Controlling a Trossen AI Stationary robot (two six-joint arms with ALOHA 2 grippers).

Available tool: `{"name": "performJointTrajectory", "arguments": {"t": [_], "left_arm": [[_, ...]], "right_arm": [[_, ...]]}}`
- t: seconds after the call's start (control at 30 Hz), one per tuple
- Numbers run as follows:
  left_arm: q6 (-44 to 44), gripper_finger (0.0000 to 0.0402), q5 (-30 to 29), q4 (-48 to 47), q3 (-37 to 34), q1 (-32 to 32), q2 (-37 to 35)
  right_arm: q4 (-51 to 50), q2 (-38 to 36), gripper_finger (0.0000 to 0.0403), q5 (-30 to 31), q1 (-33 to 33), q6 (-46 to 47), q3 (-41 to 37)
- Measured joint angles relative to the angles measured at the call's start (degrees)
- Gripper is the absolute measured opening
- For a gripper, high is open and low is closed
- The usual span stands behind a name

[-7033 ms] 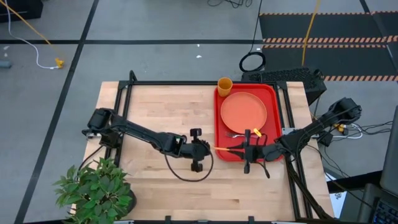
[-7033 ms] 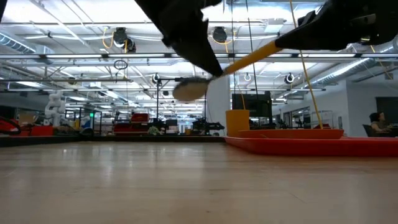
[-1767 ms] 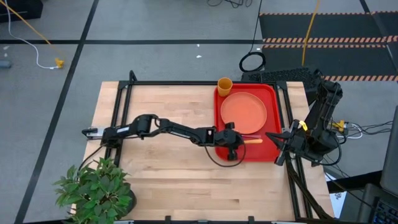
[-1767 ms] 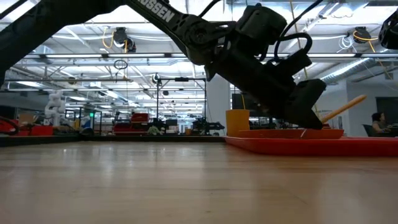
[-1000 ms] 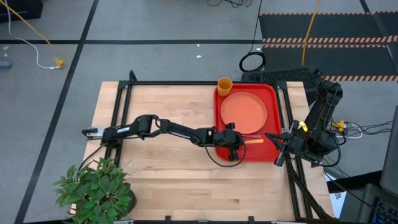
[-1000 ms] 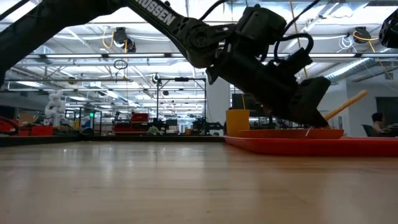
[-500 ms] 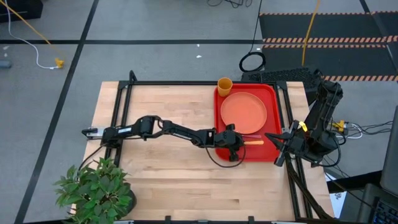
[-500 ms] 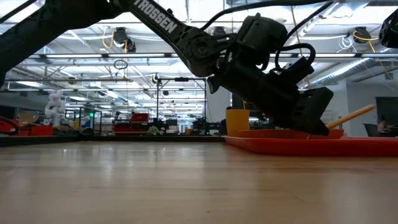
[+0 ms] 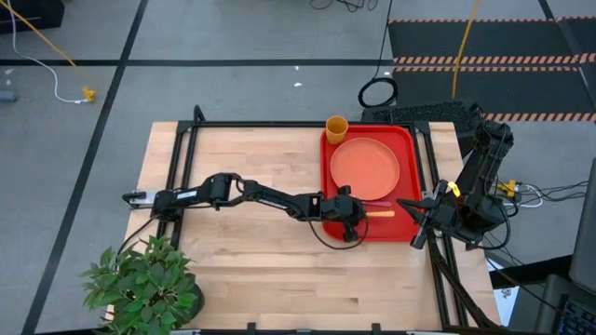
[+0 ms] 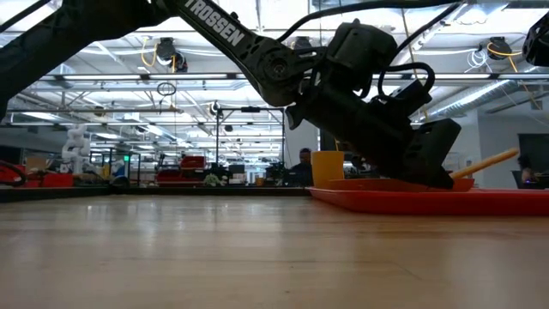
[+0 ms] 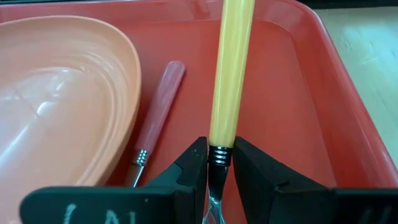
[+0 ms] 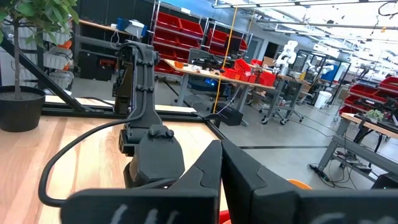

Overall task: Pick and place plate/cup/fork/spoon on tray
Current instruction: Put the yellow spoon on the red table tray to the bottom of the pink fork

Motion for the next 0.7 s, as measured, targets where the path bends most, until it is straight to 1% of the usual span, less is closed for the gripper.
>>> {"name": "performJointTrajectory", "arguments": {"t": [0.5, 0.7], "left_arm": [[-0.2, 0.0077, 0.5, -0.2, 0.0, 0.0, 0.0], [-1.3, 0.0098, 0.6, -0.1, 0.0, 0.0, 0.0]], "right_arm": [[0.0, 0.0, 0.0000, 0.0, 0.0, 0.0, 0.0], [0.0, 0.0, 0.0000, 0.0, 0.0, -0.3, 0.0]]}}
